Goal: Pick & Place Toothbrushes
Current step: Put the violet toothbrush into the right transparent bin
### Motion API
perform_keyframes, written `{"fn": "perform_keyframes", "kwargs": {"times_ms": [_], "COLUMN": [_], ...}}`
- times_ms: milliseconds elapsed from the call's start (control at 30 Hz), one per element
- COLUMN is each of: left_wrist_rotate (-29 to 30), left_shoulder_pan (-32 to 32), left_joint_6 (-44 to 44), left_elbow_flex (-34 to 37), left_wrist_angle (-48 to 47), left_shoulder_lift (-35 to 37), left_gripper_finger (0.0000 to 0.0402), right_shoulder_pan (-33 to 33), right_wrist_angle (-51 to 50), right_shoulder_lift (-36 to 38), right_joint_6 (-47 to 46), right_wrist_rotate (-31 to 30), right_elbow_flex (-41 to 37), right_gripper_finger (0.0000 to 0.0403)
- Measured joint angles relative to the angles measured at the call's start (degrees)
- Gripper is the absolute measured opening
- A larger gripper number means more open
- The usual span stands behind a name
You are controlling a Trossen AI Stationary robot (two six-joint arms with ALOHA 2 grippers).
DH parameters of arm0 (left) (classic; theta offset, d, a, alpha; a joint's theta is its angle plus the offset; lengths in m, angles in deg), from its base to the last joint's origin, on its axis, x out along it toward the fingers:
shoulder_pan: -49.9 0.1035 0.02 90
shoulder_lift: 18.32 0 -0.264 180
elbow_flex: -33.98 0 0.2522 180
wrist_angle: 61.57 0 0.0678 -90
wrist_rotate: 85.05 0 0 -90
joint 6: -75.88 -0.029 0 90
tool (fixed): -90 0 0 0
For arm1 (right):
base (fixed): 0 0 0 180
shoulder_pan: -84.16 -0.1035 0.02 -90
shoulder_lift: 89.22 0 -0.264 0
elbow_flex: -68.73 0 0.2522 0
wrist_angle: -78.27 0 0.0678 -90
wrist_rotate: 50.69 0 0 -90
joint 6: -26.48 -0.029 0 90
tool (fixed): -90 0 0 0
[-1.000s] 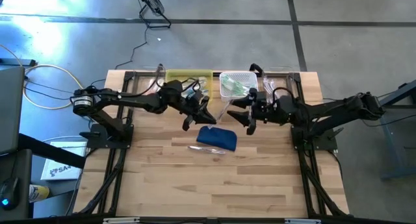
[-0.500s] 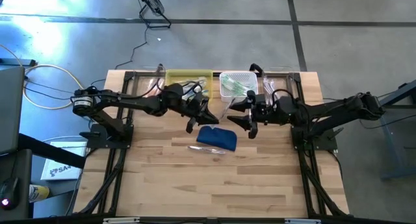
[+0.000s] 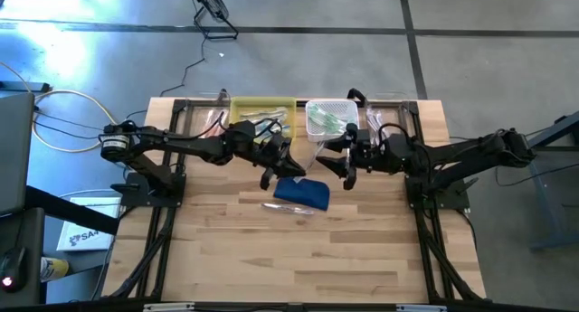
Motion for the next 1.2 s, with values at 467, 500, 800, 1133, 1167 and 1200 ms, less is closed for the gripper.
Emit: {"fn": "perform_keyframes", "kwargs": {"times_ms": [467,500,800,1133,1167,1200], "left_wrist_rotate": [1.5,1.5,1.5,0.9,0.9,0.9], "left_shoulder_pan": [-0.3,-0.3,-0.3,-0.7,-0.7,-0.7], "left_joint_6": [-0.8,-0.8,-0.8,-2.2,-2.3,-2.3], "left_elbow_flex": [0.0,0.0,0.0,0.0,0.0,0.0], "left_wrist_angle": [-0.1,0.0,-0.1,-0.2,-0.3,-0.3], "left_shoulder_lift": [0.0,0.0,0.0,-0.1,-0.1,-0.1], "left_gripper_finger": [0.0000,0.0000,0.0000,0.0000,0.0000,0.0000], "right_shoulder_pan": [0.0,0.0,0.8,1.8,1.8,1.8], "right_wrist_angle": [0.0,0.0,4.3,12.5,12.5,12.4], "right_shoulder_lift": [0.0,0.0,-2.8,-8.3,-8.1,-7.9], "right_joint_6": [1.1,1.4,1.0,1.1,1.3,1.4], "right_wrist_rotate": [0.2,0.1,-0.2,1.6,1.6,1.6], "right_elbow_flex": [0.0,0.0,0.0,0.0,0.0,0.0], "right_gripper_finger": [0.0203,0.0199,0.0192,0.0182,0.0177,0.0171]}}
